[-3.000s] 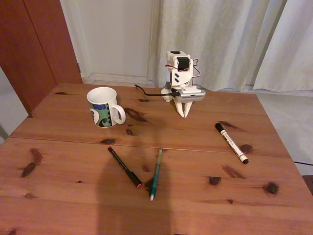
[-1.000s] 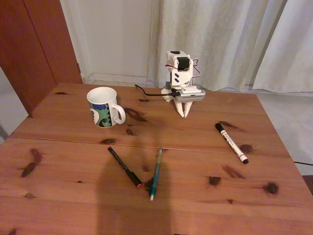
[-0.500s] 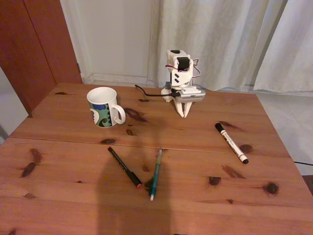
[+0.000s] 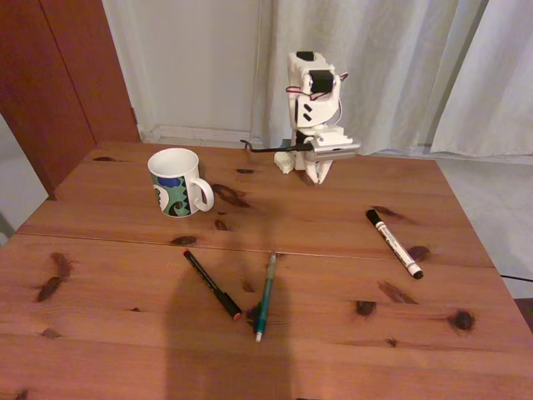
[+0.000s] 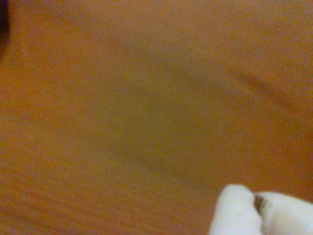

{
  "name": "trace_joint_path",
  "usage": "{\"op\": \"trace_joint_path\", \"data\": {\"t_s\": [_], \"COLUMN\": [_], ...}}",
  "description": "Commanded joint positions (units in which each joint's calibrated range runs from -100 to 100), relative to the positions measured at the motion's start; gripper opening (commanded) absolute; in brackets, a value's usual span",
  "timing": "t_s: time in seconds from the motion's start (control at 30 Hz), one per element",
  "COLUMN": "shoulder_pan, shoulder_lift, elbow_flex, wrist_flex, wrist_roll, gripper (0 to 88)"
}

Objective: Clean up the desk and place the pens and markers into the cup

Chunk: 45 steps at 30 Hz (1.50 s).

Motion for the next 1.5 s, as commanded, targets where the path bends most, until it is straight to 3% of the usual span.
{"op": "trace_joint_path", "data": {"t_s": [0.0,0.3,0.6,0.8,0.97,1.27,1.47], "shoulder_pan": [-0.96,-6.91,-13.75,-15.19,-17.37,-19.22,-18.89], "shoulder_lift": [8.71,26.42,33.79,35.11,35.28,41.23,44.21], "elbow_flex": [-9.81,-12.96,-13.14,-13.14,-15.13,-31.36,-32.53], "wrist_flex": [-2.11,-21.64,-33.25,-37.29,-34.37,-9.77,-8.13], "wrist_roll": [0.04,0.3,-0.07,-3.26,-3.42,-3.26,-3.0], "gripper": [0.8,0.8,0.7,0.7,0.7,0.7,0.7]}}
